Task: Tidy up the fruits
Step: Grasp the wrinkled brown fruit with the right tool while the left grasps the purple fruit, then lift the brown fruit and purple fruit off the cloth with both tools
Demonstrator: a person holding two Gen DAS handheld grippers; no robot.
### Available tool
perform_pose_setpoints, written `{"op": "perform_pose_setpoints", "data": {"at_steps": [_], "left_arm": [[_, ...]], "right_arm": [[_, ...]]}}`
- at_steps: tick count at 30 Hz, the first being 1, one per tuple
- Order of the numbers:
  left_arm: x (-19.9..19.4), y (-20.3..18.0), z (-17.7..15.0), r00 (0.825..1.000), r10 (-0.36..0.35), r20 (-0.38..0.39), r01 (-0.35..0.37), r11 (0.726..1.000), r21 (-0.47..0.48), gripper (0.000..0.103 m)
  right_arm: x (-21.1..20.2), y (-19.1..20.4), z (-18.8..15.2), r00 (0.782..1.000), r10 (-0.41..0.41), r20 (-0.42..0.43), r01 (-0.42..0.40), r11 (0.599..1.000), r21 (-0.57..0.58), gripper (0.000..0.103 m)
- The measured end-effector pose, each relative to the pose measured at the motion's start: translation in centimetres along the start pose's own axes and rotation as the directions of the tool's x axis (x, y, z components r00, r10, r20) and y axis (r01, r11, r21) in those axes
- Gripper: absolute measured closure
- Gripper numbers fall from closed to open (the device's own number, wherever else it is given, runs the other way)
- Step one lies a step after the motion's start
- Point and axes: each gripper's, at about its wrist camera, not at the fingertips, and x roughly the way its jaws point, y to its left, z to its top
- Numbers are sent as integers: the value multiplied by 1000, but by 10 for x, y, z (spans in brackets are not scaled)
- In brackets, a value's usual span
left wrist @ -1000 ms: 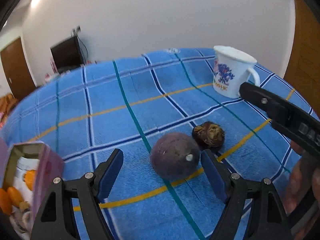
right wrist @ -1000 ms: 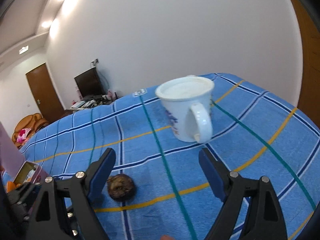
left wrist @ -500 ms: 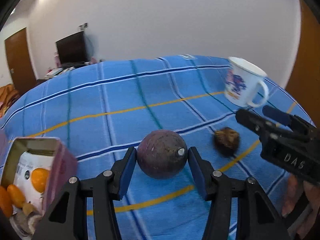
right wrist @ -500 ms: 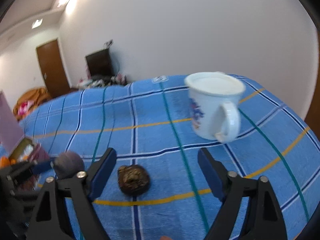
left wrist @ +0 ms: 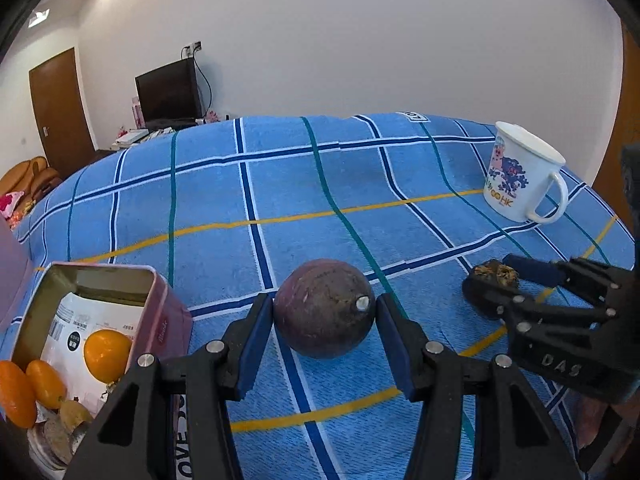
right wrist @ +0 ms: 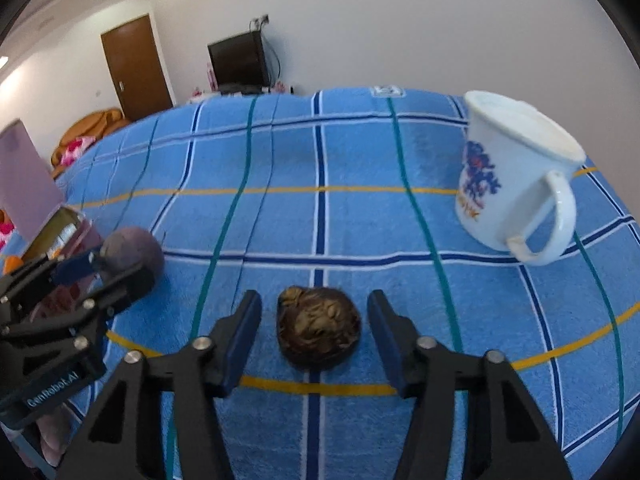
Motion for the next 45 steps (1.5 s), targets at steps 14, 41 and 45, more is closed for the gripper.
{"op": "perform_pose_setpoints", "data": {"at_steps": [14,41,45], "left_arm": [[0,1,1,1000,-4,10,4,1000,-8,48],[-32,-4,-6,986,35,163,-36,999,5,48],[-37,-8,-9,982,46,185,-50,999,21,48]], "right_arm": [[-13,0,-3,998,19,53,-19,1000,-10,56],[-57,8,-10,957,27,289,-18,999,-34,56],[-62,9,-12,948,21,319,-10,999,-36,56]]}}
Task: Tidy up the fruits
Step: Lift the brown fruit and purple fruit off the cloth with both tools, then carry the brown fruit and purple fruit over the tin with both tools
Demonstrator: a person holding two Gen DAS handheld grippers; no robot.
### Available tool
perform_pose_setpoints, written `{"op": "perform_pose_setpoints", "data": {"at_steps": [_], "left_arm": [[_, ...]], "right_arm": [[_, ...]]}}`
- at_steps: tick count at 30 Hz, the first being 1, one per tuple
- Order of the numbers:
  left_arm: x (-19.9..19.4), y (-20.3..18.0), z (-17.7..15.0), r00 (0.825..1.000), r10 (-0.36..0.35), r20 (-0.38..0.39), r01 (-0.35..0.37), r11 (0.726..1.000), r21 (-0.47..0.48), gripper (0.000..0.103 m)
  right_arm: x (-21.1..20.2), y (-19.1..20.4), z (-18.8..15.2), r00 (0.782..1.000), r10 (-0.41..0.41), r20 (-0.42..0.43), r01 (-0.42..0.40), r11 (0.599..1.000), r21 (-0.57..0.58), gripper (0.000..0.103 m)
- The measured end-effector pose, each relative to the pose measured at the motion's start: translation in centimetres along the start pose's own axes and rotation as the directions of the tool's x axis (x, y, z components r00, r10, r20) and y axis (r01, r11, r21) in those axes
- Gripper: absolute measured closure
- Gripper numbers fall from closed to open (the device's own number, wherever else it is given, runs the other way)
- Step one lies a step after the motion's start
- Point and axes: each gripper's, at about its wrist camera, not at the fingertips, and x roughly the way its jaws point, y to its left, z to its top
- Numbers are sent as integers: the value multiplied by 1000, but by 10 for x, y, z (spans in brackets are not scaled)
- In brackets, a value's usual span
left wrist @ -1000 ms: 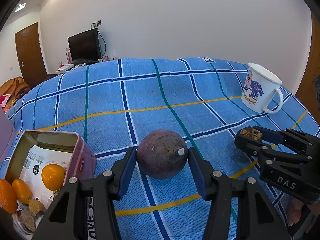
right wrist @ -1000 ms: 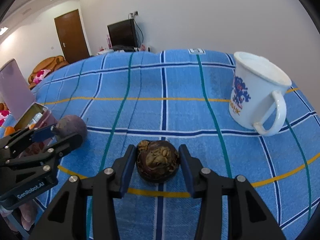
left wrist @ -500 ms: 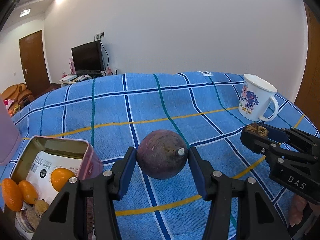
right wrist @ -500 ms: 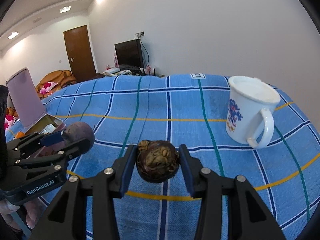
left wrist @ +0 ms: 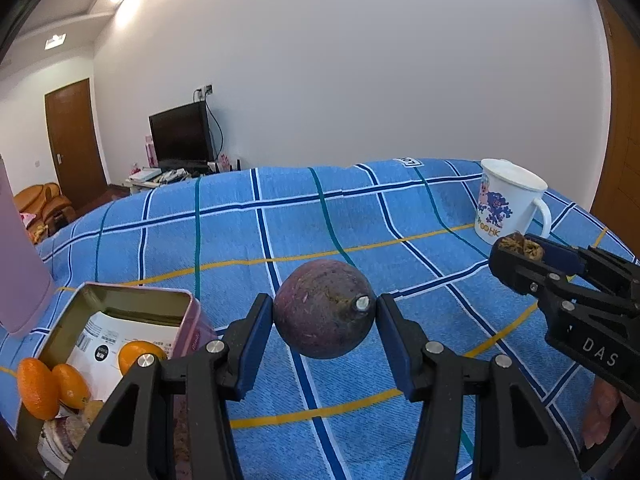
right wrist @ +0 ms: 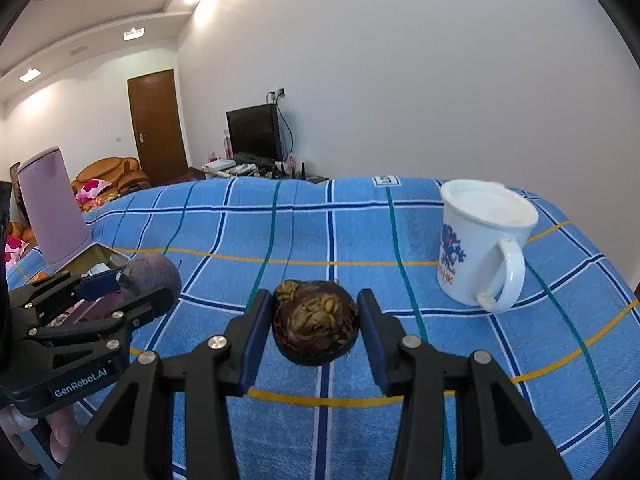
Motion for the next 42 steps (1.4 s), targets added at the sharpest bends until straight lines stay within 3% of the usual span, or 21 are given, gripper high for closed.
{"op": "perform_pose_setpoints", "data": {"at_steps": [11,24,42], "left_arm": [[-14,-4,-4,999,19,49,-20,1000,22,48],[-27,-9,-10,998,24,53,-26,998,51,48],[-81,29,-18,994,52,97,-54,998,14,48]], "right_arm": [[-15,5,-2,998,-12,64,13,1000,-9,56],[-30,21,-8,994,-20,112,26,998,-55,56],[-38,57,-13,993,51,104,-43,996,-83,56]]}}
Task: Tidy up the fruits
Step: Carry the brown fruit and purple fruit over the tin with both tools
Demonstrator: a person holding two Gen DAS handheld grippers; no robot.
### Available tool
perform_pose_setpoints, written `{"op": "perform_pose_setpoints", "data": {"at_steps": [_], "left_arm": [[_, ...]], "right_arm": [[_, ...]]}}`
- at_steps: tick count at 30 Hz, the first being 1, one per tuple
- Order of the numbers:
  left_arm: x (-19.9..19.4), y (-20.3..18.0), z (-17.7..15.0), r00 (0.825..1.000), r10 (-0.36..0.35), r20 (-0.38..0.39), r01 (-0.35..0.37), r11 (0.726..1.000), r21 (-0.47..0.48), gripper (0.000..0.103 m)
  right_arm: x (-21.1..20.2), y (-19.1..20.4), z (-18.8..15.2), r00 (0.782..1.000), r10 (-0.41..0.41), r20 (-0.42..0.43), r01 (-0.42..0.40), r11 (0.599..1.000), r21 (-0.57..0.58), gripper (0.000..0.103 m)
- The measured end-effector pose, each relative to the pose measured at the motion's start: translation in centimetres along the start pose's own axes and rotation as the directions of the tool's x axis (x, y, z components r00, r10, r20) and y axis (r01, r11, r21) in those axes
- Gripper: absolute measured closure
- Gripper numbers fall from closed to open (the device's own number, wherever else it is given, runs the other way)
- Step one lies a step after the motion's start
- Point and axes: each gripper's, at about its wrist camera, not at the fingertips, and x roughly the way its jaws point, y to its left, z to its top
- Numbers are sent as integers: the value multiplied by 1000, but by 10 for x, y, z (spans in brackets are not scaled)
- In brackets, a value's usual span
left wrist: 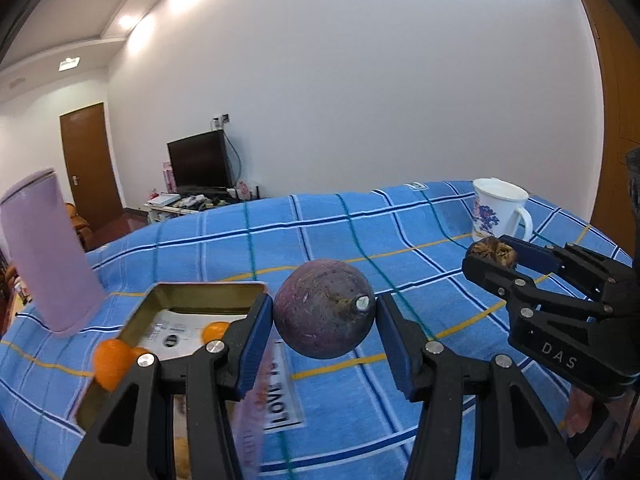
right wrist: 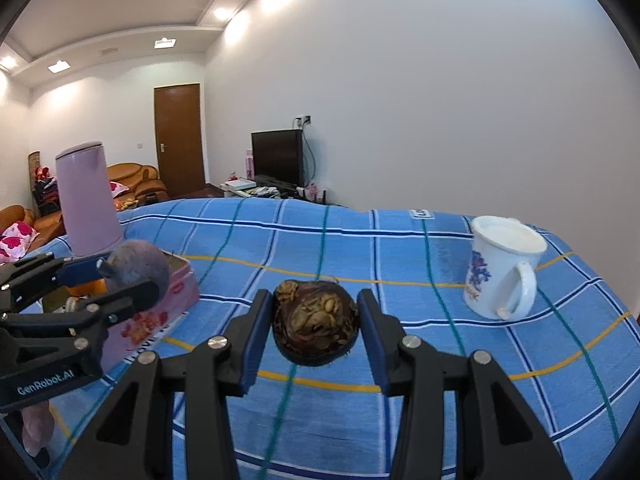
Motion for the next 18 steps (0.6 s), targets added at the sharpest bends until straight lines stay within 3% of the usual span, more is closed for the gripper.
{"op": "perform_pose_setpoints", "data": {"at_steps": [10,18], "left_arm": [[-19,56,2,996,86,7,-85,995,-46,48],[-27,106,-7,987,158,-25,-159,984,-85,48]], "right_arm": [[7,49,22,995,100,21,-99,994,-41,56],[23,96,44,978,209,3,-208,976,-67,56]]}}
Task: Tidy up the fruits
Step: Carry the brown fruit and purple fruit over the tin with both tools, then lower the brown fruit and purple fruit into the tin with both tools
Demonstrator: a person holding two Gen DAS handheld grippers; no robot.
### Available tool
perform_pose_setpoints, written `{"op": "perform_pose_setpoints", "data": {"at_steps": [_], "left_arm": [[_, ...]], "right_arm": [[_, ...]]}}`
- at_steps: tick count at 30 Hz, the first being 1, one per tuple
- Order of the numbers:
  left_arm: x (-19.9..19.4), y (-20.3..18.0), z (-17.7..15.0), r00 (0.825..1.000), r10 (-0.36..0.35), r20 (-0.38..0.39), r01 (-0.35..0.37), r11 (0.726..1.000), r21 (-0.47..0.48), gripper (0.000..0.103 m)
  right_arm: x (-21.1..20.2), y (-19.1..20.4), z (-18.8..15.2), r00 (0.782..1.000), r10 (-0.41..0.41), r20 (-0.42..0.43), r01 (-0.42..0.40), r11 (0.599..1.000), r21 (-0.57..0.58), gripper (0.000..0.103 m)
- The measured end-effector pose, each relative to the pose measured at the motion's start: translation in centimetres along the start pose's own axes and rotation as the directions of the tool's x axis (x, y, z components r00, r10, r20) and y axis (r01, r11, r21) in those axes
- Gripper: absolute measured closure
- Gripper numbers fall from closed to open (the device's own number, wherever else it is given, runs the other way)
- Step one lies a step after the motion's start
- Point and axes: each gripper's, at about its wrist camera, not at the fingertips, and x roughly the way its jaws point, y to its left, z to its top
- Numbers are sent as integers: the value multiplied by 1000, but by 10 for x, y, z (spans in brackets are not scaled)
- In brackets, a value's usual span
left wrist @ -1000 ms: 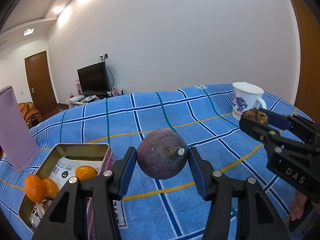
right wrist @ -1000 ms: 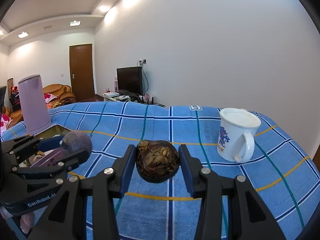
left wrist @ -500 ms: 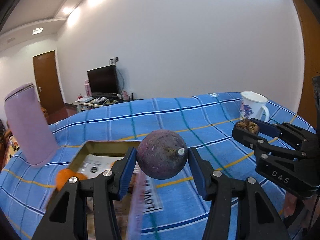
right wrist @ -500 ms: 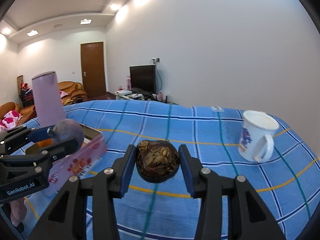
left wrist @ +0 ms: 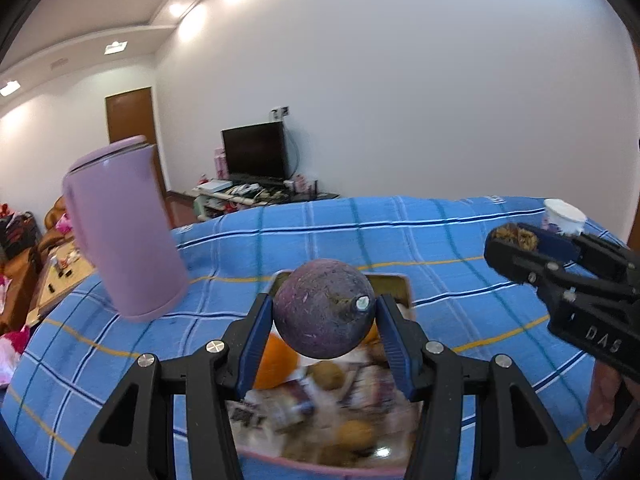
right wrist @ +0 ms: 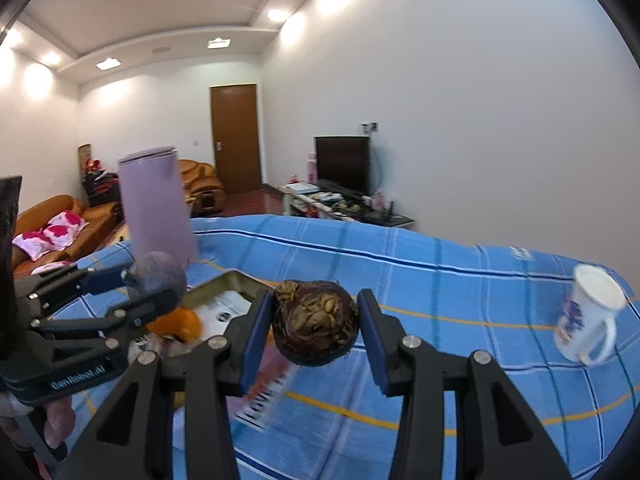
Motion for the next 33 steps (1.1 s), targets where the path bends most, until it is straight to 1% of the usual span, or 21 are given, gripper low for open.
{"op": "perform_pose_setpoints", "data": {"at_steps": [5,10,17,24,33], "left_arm": [[0,22,-8,1000,20,-18,-20,1000,-22,48],[7,32,-17,999,13,-46,-14,1000,-25,48],[12,33,-24,998,-12,-60,10,999,-32,48],[12,36,-23,998,-25,-51,24,999,-35,48],[15,37,-24,998,-28,-54,26,999,-38,48]], "right_arm": [[24,26,9,998,54,-21,-54,998,-17,56],[52,41,8,993,93,-71,-94,996,-6,56],[80,48,3,986,100,-130,-101,995,-4,56],[92,48,-6,983,97,-154,-97,995,9,56],[87,49,-11,983,108,-150,-106,994,19,56]]}}
